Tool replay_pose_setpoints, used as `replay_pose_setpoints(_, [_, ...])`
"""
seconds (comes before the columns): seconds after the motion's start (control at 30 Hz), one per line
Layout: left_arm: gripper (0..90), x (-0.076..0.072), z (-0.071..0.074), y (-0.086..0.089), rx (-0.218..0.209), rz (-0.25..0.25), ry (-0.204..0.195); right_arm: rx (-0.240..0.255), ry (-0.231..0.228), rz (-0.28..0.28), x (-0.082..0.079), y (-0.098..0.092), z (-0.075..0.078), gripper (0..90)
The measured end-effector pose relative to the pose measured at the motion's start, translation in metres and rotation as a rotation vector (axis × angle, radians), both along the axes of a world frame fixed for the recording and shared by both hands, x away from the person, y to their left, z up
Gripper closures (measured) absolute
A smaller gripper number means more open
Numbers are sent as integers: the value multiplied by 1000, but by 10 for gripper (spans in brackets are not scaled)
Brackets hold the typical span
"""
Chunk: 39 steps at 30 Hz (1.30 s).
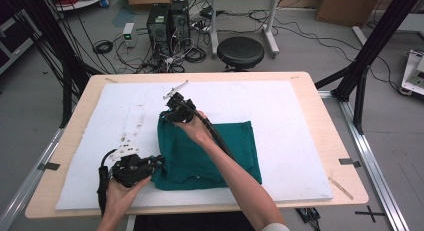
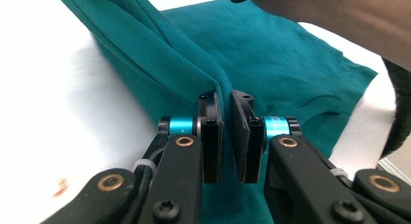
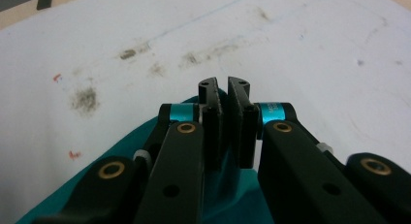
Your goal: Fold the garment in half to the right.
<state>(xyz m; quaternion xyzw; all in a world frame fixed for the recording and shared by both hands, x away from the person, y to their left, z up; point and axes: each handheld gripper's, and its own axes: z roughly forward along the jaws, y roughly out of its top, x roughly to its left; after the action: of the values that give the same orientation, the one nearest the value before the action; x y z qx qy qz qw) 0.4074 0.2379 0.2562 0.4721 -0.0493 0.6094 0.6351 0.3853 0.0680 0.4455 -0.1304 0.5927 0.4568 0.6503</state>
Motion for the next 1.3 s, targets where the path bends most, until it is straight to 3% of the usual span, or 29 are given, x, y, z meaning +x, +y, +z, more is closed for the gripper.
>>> replay_pose_setpoints(0.17, [827, 5, 5, -22, 33, 27, 9, 5, 11, -29, 3, -19, 2, 858])
replay_pose_setpoints(0.37, [827, 9, 12, -44, 72, 32, 21, 46, 37, -14, 10, -48, 4, 860])
replay_pose_setpoints(0.63, [830, 14, 19, -68, 94, 39, 28, 92, 79, 20, 17, -72, 7, 861])
replay_pose_setpoints(1.3, [831, 13, 27, -118, 143, 63, 15, 161, 65, 18, 17, -123, 5, 861])
